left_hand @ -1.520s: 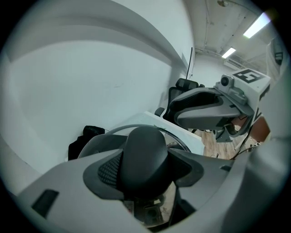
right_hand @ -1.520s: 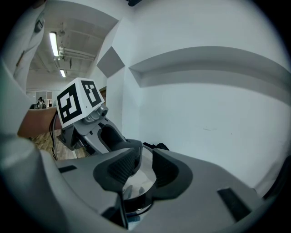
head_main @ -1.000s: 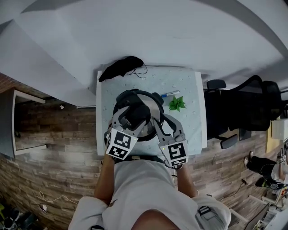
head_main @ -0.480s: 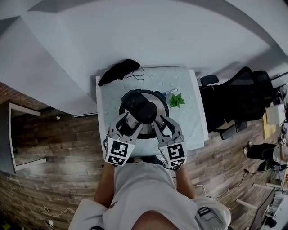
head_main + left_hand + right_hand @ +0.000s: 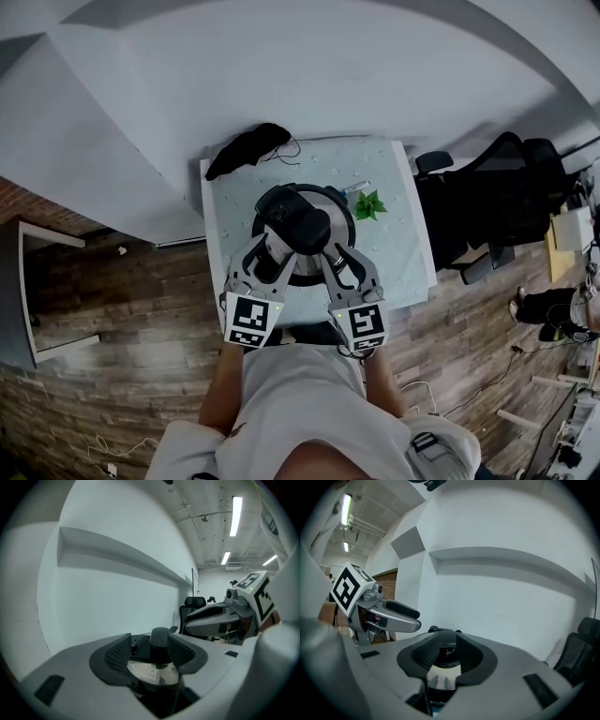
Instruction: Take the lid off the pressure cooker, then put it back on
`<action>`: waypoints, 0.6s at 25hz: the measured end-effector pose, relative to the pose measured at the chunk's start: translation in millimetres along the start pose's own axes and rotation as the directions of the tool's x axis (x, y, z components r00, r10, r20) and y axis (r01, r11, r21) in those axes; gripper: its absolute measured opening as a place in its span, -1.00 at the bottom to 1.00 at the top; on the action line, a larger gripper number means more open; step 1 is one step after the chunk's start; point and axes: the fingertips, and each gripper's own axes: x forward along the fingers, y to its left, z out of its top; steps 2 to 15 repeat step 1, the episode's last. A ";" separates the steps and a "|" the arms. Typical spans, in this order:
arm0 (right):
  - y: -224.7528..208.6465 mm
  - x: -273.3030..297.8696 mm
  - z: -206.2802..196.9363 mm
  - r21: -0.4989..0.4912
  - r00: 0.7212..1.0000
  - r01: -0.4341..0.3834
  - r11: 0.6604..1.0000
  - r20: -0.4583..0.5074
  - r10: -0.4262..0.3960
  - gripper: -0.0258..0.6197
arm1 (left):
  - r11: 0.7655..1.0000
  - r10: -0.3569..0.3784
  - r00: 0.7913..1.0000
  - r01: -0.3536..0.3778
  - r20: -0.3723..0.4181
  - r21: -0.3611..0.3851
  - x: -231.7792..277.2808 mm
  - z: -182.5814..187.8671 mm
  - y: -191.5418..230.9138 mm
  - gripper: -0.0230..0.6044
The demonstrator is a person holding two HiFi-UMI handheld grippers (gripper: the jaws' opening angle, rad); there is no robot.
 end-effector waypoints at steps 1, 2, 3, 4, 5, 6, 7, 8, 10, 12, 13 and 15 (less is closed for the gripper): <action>-2.2 -2.3 0.6 0.003 1.000 -0.001 1.000 0.003 0.001 -0.59 | 1.000 0.005 1.000 -0.005 0.000 0.000 0.9 1.3 -2.2 -0.17; -2.2 -2.3 0.6 0.003 1.000 -0.001 1.000 0.003 0.001 -0.59 | 1.000 0.005 1.000 -0.005 0.000 0.000 0.9 1.3 -2.2 -0.17; -2.2 -2.3 0.6 0.003 1.000 -0.001 1.000 0.003 0.001 -0.59 | 1.000 0.005 1.000 -0.005 0.000 0.000 0.9 1.3 -2.2 -0.17; -2.2 -2.3 0.6 0.003 1.000 -0.001 1.000 0.003 0.001 -0.59 | 1.000 0.005 1.000 -0.005 0.000 0.000 0.9 1.3 -2.2 -0.17; -2.2 -2.3 0.6 0.003 1.000 -0.001 1.000 0.003 0.001 -0.59 | 1.000 0.005 1.000 -0.005 0.000 0.000 0.9 1.3 -2.2 -0.17; -2.2 -2.3 0.6 0.003 1.000 -0.001 1.000 0.003 0.001 -0.59 | 1.000 0.005 1.000 -0.005 0.000 0.000 0.9 1.3 -2.2 -0.17; -2.2 -2.3 0.6 0.003 1.000 -0.001 1.000 0.003 0.001 -0.59 | 1.000 0.005 1.000 -0.005 0.000 0.000 0.9 1.3 -2.2 -0.17; -2.2 -2.3 0.6 0.003 1.000 -0.001 1.000 0.003 0.001 -0.59 | 1.000 0.005 1.000 -0.005 0.000 0.000 0.9 1.3 -2.2 -0.17; -2.2 -2.3 0.6 0.003 1.000 -0.001 1.000 0.003 0.001 -0.59 | 1.000 0.005 1.000 -0.005 0.000 0.000 0.9 1.3 -2.2 -0.17; -2.2 -2.3 0.6 0.003 1.000 -0.001 1.000 0.003 0.001 -0.59 | 1.000 0.005 1.000 -0.005 0.000 0.000 0.9 1.3 -2.2 -0.17; -2.2 -2.3 0.6 0.003 1.000 -0.001 1.000 0.003 0.001 -0.59 | 1.000 0.005 1.000 -0.005 0.000 0.000 0.9 1.3 -2.2 -0.17; -2.2 -2.3 0.6 0.003 1.000 -0.001 1.000 0.003 0.001 -0.59 | 1.000 0.005 1.000 -0.005 0.000 0.000 0.9 1.3 -2.2 -0.17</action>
